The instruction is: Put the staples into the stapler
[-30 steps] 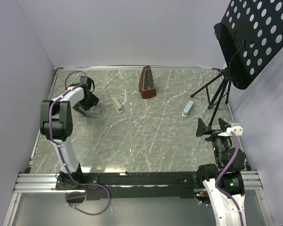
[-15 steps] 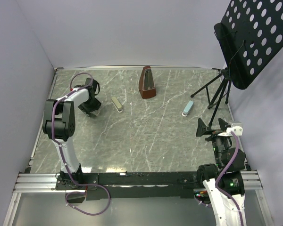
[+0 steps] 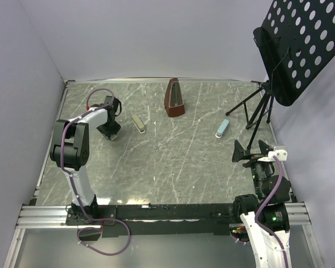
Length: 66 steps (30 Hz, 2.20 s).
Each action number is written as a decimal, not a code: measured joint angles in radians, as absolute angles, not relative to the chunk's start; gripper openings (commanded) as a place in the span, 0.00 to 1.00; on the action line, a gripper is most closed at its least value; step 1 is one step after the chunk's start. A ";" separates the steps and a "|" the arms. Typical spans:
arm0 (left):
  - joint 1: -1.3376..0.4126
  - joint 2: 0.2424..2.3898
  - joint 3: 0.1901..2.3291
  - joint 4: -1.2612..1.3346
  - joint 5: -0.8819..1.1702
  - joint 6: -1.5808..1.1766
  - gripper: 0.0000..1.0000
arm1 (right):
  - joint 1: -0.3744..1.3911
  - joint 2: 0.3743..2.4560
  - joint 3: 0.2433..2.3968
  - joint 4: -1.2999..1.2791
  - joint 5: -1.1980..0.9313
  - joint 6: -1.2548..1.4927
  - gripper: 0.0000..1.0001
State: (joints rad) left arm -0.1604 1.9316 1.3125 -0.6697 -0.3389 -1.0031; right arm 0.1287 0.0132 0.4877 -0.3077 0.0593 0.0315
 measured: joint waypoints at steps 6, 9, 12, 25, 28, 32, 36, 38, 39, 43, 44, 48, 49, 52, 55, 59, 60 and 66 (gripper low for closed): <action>-0.254 1.858 1.205 -0.627 -0.338 -0.981 0.46 | 0.129 0.013 0.488 -0.308 0.059 0.031 1.00; -0.326 1.813 1.147 -0.617 -0.337 -0.980 0.44 | 0.129 0.013 0.488 -0.308 0.059 0.031 1.00; -0.406 1.775 1.098 -0.616 -0.337 -0.981 0.46 | 0.129 0.013 0.488 -0.308 0.059 0.031 1.00; -0.836 1.835 1.192 -0.675 -0.293 -0.895 0.48 | 0.129 0.013 0.489 -0.318 0.043 0.044 1.00; -0.900 1.882 1.251 -0.672 -0.288 -0.830 0.48 | 0.129 0.013 0.502 -0.343 0.029 0.063 1.00; -0.965 1.909 1.286 -0.651 -0.279 -0.739 0.53 | 0.129 0.013 0.546 -0.381 -0.009 0.098 1.00; -1.019 1.911 1.289 -0.644 -0.268 -0.664 0.63 | 0.129 0.013 0.573 -0.388 -0.058 0.138 1.00; -1.035 1.911 1.289 -0.644 -0.274 -0.646 0.69 | 0.129 0.013 0.574 -0.395 -0.078 0.154 1.00; -1.037 1.910 1.289 -0.647 -0.283 -0.643 0.71 | 0.129 0.013 0.574 -0.400 -0.091 0.162 1.00; -1.032 1.908 1.289 -0.656 -0.318 -0.652 0.76 | 0.129 0.015 0.574 -0.412 -0.144 0.191 1.00; -1.031 1.908 1.289 -0.656 -0.326 -0.656 0.76 | 0.129 0.016 0.574 -0.411 -0.157 0.196 1.00; -1.023 1.905 1.282 -0.649 -0.346 -0.687 0.77 | 0.129 0.044 0.574 -0.408 -0.209 0.220 1.00; -1.021 1.903 1.279 -0.647 -0.350 -0.698 0.77 | 0.129 0.059 0.574 -0.408 -0.223 0.223 1.00; -1.015 1.899 1.273 -0.641 -0.358 -0.721 0.77 | 0.129 0.109 0.572 -0.408 -0.253 0.236 1.00; -1.009 1.894 1.263 -0.629 -0.358 -0.739 0.75 | 0.129 0.148 0.564 -0.407 -0.281 0.250 1.00; -1.000 1.881 1.241 -0.616 -0.366 -0.775 0.74 | 0.129 0.180 0.546 -0.405 -0.313 0.271 1.00; -0.997 1.876 1.233 -0.614 -0.367 -0.780 0.74 | 0.129 0.189 0.544 -0.403 -0.318 0.274 1.00; -0.955 1.794 1.125 -0.591 -0.368 -0.801 0.74 | 0.129 0.358 0.540 -0.380 -0.382 0.303 1.00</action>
